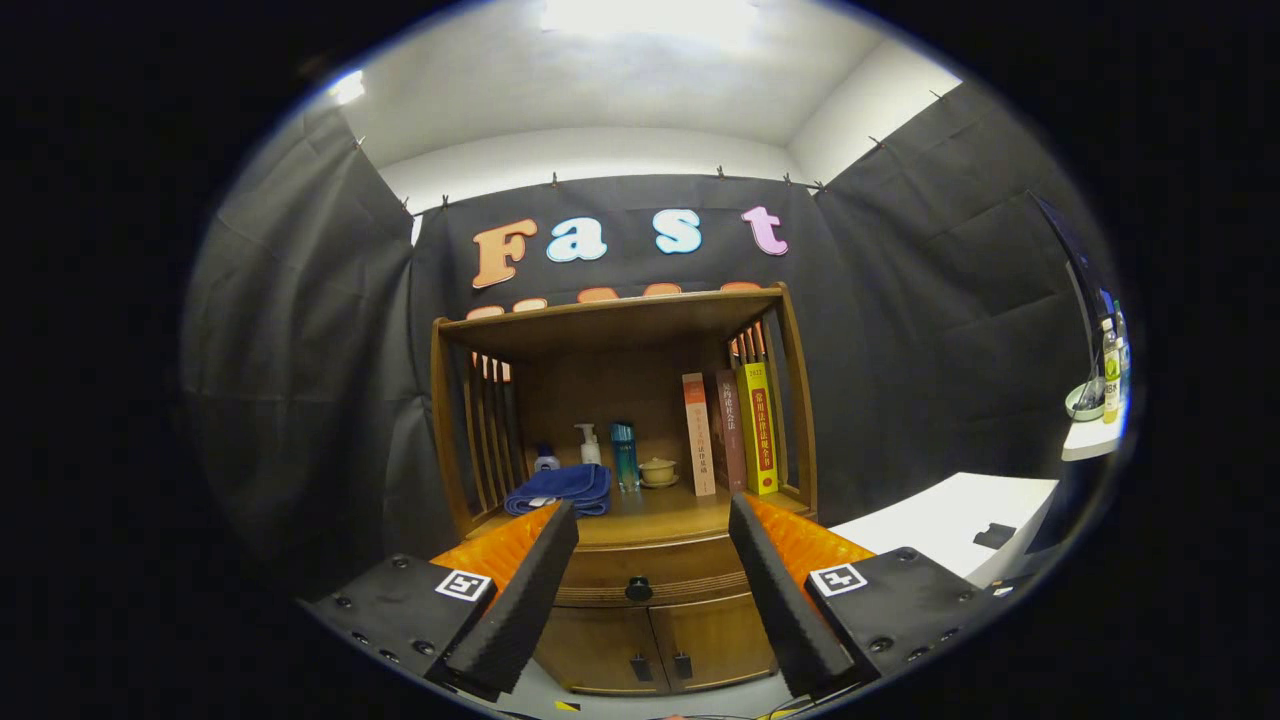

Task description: Pull open the drawer, take out the items inside it, and place them on the countertop above the cabinet.

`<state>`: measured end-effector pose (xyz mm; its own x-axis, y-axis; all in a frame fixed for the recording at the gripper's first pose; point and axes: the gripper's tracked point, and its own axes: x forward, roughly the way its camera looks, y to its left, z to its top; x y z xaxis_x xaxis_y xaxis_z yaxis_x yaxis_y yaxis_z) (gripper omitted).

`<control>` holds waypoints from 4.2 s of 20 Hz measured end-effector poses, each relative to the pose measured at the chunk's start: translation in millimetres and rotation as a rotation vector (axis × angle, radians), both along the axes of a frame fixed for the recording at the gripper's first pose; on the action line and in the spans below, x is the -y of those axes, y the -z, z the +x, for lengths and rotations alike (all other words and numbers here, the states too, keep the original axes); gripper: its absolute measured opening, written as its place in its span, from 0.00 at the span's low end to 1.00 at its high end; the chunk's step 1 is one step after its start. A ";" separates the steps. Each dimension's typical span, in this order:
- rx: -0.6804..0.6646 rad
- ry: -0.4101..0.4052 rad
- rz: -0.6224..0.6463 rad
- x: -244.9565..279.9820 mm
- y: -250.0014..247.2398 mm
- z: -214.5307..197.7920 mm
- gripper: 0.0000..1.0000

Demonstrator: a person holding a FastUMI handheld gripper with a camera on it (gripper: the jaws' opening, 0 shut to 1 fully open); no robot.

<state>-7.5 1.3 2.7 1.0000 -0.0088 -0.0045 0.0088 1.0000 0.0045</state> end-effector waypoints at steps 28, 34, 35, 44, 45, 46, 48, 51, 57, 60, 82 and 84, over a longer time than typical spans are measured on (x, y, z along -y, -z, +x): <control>-0.056 -0.060 -0.023 -31.5 122.6 81.5 1.00; -0.106 -0.067 -0.020 -35.4 203.7 113.6 1.00; -0.116 -0.065 -0.025 -33.6 216.9 117.7 1.00; -0.255 -0.053 -0.039 -23.5 320.4 155.3 1.00; -0.260 -0.039 -0.041 -18.7 324.8 159.0 1.00; -0.273 -0.032 -0.029 -18.6 330.4 161.6 1.00; -0.299 -0.017 -0.010 -17.0 341.7 166.8 0.97; -0.312 -0.016 -0.009 -19.2 352.4 175.8 0.91; -0.297 -0.062 -0.079 -30.2 356.3 182.3 0.74; -0.311 -0.045 -0.029 -28.9 359.9 177.2 0.63; -0.327 -0.007 -0.002 -21.5 327.8 114.1 0.37; -0.334 -0.003 -0.001 -21.5 324.1 102.0 0.36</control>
